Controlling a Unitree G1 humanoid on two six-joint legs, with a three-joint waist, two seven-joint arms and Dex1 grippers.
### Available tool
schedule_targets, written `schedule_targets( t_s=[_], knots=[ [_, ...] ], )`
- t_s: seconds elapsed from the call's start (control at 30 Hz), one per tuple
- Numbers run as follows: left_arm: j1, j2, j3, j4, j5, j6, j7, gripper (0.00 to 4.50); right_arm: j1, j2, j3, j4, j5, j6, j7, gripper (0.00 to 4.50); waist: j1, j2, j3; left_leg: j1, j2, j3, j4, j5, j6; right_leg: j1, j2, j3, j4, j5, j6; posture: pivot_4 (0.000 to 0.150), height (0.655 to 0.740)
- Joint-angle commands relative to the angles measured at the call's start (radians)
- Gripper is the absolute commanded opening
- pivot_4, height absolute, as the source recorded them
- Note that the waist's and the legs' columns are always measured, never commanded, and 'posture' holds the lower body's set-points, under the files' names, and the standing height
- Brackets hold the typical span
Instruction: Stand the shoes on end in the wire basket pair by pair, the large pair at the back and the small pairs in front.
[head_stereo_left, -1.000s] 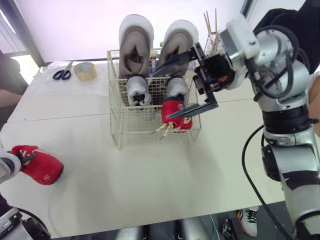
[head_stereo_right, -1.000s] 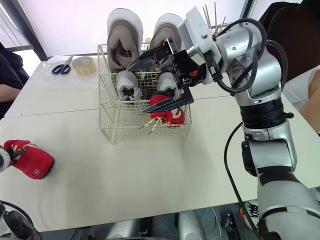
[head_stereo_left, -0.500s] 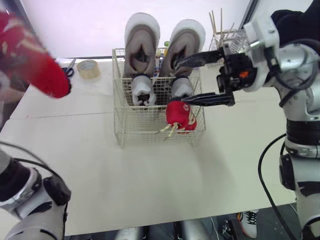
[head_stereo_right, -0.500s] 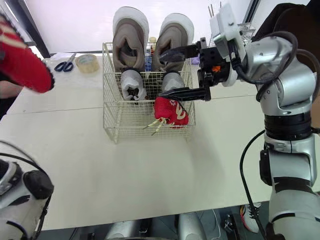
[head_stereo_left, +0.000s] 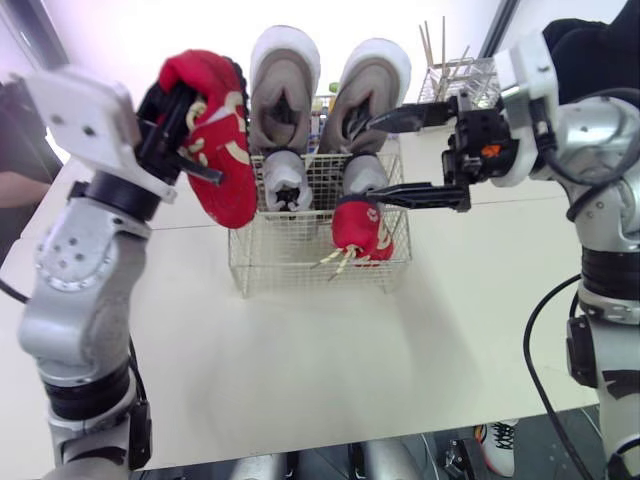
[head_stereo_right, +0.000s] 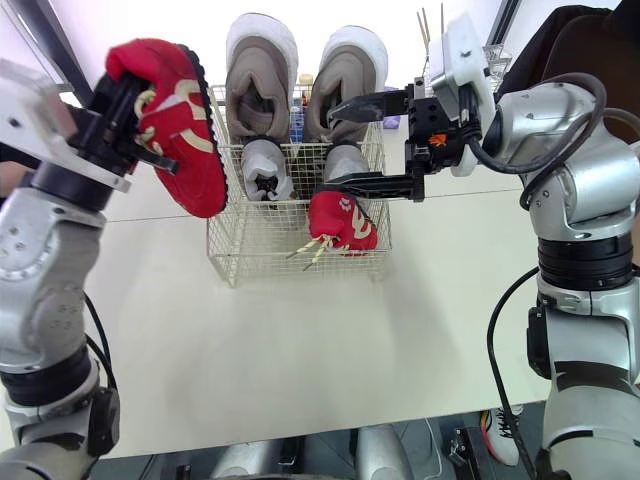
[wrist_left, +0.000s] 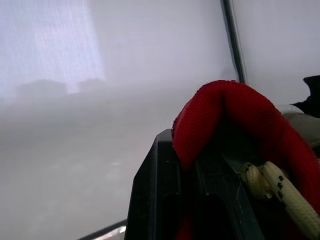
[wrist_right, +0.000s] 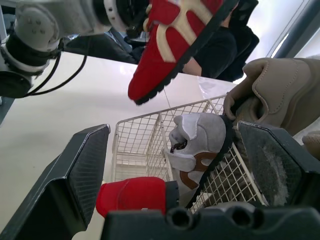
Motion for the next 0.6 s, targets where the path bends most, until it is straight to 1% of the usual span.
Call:
schedule_targets(
  t_s=[0.03,0.13,0.37,0.6],
  knots=[
    [0.066,-0.045,-0.060,-0.004,0.127,-0.170,0.020,0.03,-0.015,-0.010,-0.018,-0.011,0.001,-0.019,-0.001,4.50,0.001,0.000,0.000,0.000,0.000,0.000,0.000,0.000,0.000,0.000,0.000,0.000,0.000,0.000,0.000,0.150,0.7400],
    [0.113,-0.096,-0.111,0.033,0.200,-0.270,0.034,0.03,-0.018,-0.013,-0.014,-0.005,-0.004,-0.023,0.002,4.50,0.001,0.000,0.000,0.000,0.000,0.000,0.000,-0.001,0.001,0.000,0.000,0.000,0.000,0.000,0.000,0.150,0.7400],
    [0.163,-0.200,-0.211,0.148,0.314,-0.450,0.046,0.03,-0.026,-0.026,-0.011,-0.005,-0.004,-0.020,0.010,4.50,0.002,0.000,0.000,0.000,0.000,0.000,0.001,-0.001,0.002,0.001,0.000,0.000,-0.001,0.000,0.000,0.150,0.7400],
    [0.177,-0.251,-0.280,0.284,0.412,-0.612,0.046,0.03,-0.031,-0.041,-0.010,-0.018,0.000,-0.001,0.008,4.50,0.004,0.001,0.000,0.000,0.000,0.000,0.001,-0.001,0.003,0.001,0.000,0.000,-0.001,0.000,0.000,0.150,0.7400]
  ],
)
